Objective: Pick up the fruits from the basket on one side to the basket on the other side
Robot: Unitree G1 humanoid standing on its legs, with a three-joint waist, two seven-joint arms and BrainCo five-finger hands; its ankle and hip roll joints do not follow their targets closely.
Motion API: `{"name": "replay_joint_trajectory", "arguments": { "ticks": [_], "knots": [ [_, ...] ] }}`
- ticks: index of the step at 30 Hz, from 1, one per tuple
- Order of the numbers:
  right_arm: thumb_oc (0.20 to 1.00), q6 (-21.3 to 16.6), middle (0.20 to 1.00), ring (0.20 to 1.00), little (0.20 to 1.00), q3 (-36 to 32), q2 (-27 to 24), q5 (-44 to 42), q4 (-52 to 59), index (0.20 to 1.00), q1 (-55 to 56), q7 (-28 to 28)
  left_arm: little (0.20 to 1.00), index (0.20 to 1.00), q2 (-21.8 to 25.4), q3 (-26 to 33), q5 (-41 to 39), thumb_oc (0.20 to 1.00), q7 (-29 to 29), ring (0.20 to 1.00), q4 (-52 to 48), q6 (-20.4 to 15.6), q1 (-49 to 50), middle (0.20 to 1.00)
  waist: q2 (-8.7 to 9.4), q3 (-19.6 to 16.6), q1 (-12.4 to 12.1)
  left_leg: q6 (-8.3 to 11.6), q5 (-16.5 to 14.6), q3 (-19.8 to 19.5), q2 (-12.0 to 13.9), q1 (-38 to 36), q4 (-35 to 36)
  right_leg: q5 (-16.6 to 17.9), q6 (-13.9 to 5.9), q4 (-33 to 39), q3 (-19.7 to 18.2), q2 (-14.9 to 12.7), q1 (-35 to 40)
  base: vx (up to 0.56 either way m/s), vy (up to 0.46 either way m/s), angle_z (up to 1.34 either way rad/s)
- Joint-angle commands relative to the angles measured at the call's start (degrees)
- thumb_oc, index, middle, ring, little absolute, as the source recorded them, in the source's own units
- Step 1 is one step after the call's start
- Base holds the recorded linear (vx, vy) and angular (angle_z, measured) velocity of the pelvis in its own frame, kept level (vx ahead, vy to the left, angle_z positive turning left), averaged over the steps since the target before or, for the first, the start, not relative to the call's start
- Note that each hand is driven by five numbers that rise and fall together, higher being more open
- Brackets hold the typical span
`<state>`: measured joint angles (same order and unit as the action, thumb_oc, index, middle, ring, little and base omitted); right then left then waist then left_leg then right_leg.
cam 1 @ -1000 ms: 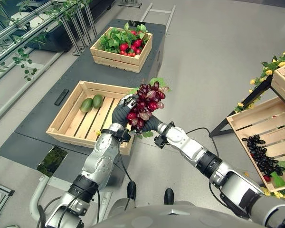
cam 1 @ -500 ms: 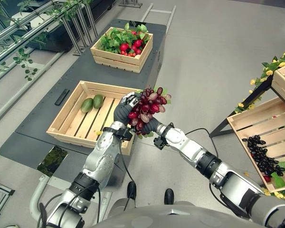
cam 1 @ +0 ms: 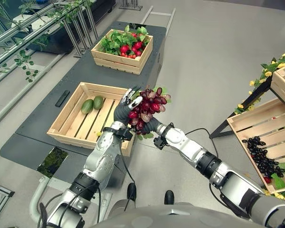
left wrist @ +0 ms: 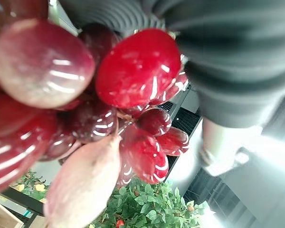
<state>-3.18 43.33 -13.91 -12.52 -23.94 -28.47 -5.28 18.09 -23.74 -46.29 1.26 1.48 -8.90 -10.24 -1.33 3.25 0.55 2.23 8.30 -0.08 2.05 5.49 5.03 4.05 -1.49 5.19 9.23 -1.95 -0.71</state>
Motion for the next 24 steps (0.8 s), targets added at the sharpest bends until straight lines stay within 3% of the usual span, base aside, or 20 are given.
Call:
{"name": "replay_joint_trajectory", "arguments": {
  "ticks": [1,11,24],
  "knots": [
    [0.200,-4.82,0.200,0.200,0.200,-0.39,8.52,-1.50,-0.05,0.200,-6.19,0.16,1.000,1.000,-2.60,-4.38,0.47,1.000,-1.27,1.000,-0.04,-3.29,-6.33,1.000,3.77,-0.54,-0.91,0.90,-8.05,0.21,0.18,-3.52,-0.03,-1.62,-5.96,-0.19,-0.28,-4.78,-0.26,0.00,0.000,0.00],
    [0.200,-4.96,0.200,0.200,0.200,-1.89,7.66,-1.37,-0.64,0.200,-5.41,0.60,1.000,1.000,-2.19,-2.31,-0.70,1.000,-1.78,1.000,-1.70,-3.79,-4.38,1.000,3.81,-0.63,-1.15,0.90,-8.11,0.20,0.18,-3.76,-0.03,-1.58,-6.01,-0.19,-0.13,-4.85,-0.01,0.00,0.000,0.00],
    [0.200,-6.05,0.200,0.200,0.200,-10.22,2.90,-1.88,0.16,0.200,-0.43,2.10,1.000,1.000,0.26,8.10,0.01,1.000,-3.35,1.000,-5.60,-4.67,5.94,1.000,3.89,-0.64,-2.07,0.80,-8.21,-0.20,0.04,-4.00,-0.03,-1.49,-6.15,-0.19,0.25,-5.03,0.31,0.00,0.000,0.00]
  ]
}}
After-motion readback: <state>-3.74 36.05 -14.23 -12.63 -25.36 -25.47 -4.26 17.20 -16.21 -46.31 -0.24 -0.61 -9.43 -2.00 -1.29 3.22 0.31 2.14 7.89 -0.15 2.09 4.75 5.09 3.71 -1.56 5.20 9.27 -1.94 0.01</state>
